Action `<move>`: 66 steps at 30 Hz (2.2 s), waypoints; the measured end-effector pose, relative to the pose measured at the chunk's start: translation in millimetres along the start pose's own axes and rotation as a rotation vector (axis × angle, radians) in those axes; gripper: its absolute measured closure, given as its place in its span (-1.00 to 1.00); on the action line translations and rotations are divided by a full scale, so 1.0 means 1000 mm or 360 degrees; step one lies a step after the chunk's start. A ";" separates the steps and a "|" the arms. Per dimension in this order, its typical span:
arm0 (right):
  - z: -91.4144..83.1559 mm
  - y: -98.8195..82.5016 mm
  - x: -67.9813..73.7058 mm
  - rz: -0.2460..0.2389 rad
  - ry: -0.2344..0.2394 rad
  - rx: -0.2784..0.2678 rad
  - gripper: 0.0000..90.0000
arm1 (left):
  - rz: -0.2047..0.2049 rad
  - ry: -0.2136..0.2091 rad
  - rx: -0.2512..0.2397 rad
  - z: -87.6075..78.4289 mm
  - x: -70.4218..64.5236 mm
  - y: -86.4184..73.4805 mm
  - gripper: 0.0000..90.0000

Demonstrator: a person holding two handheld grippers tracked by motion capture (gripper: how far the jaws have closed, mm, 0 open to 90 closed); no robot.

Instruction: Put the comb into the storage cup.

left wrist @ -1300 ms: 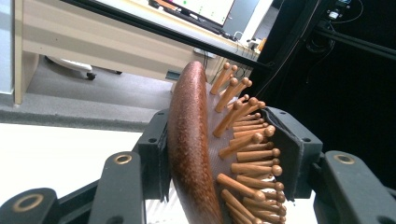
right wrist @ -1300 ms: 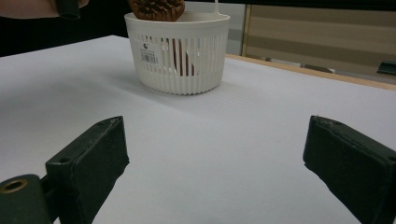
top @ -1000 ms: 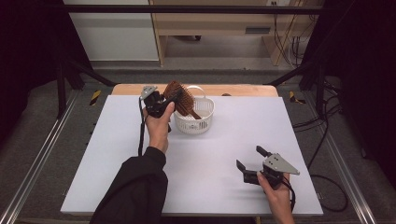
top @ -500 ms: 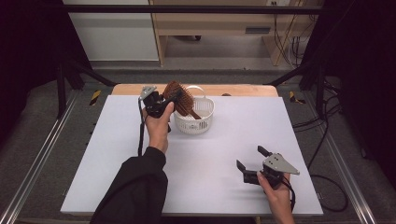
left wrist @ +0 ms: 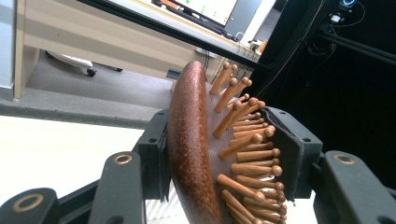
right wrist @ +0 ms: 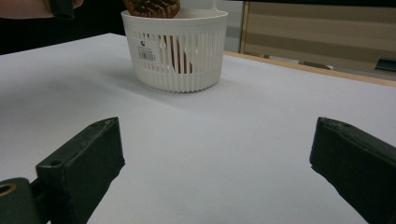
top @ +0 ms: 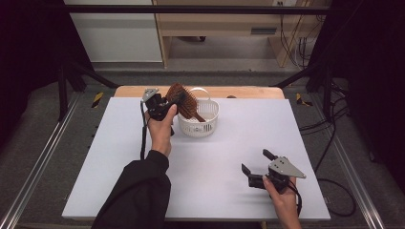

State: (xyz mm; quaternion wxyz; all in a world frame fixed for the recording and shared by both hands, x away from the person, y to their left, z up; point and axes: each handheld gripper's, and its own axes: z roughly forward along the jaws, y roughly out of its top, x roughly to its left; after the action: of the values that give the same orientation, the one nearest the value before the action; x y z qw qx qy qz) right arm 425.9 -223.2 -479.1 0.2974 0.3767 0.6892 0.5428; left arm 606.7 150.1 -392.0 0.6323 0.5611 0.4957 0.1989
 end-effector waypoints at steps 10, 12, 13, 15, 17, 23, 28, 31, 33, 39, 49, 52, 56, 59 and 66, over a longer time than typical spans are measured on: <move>0.001 0.000 0.001 0.0001 0.0010 0.0011 -0.93 | -0.0013 0.0007 0.0008 -0.002 0.005 -0.001 0.02; 0.001 0.000 0.001 0.0000 0.0011 0.0011 -0.93 | -0.0017 0.0011 0.0009 -0.002 0.006 -0.002 0.01; 0.001 -0.001 0.001 0.0001 0.0012 0.0012 -0.93 | -0.0020 0.0012 0.0011 -0.002 0.007 -0.002 0.01; 0.001 -0.001 0.001 0.0004 0.0013 0.0015 -0.93 | -0.0025 0.0012 0.0011 -0.003 0.008 -0.002 0.01; 0.001 -0.001 0.001 0.0002 0.0013 0.0015 -0.93 | -0.0026 0.0012 0.0012 -0.003 0.008 -0.002 0.01; 0.002 -0.001 0.002 0.0003 0.0018 0.0022 -0.93 | -0.0027 0.0014 0.0016 -0.003 0.009 -0.002 0.01; 0.002 -0.001 0.002 -0.0001 0.0019 0.0027 -0.93 | -0.0029 0.0017 0.0018 -0.003 0.010 -0.002 0.00; 0.002 -0.001 0.002 -0.0002 0.0018 0.0026 -0.93 | -0.0033 0.0021 0.0020 -0.003 0.011 -0.003 0.00; 0.002 -0.001 0.002 -0.0003 0.0019 0.0027 -0.93 | -0.0035 0.0023 0.0024 -0.003 0.012 -0.003 -0.01; 0.003 -0.001 0.002 -0.0006 0.0021 0.0028 -0.93 | -0.0046 0.0029 0.0029 -0.004 0.016 -0.004 -0.01; 0.003 -0.001 0.002 -0.0002 0.0024 0.0030 -0.93 | -0.0061 0.0037 0.0025 -0.005 0.018 -0.005 -0.02; 0.003 -0.001 0.003 -0.0004 0.0026 0.0031 -0.92 | -0.0058 0.0036 0.0026 -0.005 0.018 -0.005 -0.02; 0.003 -0.001 0.003 -0.0002 0.0031 0.0034 -0.92 | -0.0063 0.0036 0.0024 -0.005 0.018 -0.005 -0.02; 0.003 -0.001 0.003 -0.0003 0.0033 0.0034 -0.92 | -0.0067 0.0038 0.0025 -0.005 0.019 -0.005 -0.03; 0.004 -0.002 0.003 -0.0006 0.0036 0.0040 -0.92 | -0.0068 0.0039 0.0027 -0.005 0.020 -0.005 -0.04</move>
State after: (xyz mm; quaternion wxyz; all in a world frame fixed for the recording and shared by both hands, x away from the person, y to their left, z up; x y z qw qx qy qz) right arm 426.6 -218.6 -481.6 0.2859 0.3731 0.7000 0.5376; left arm 609.3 167.1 -404.1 0.6255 0.5533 0.5170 0.1878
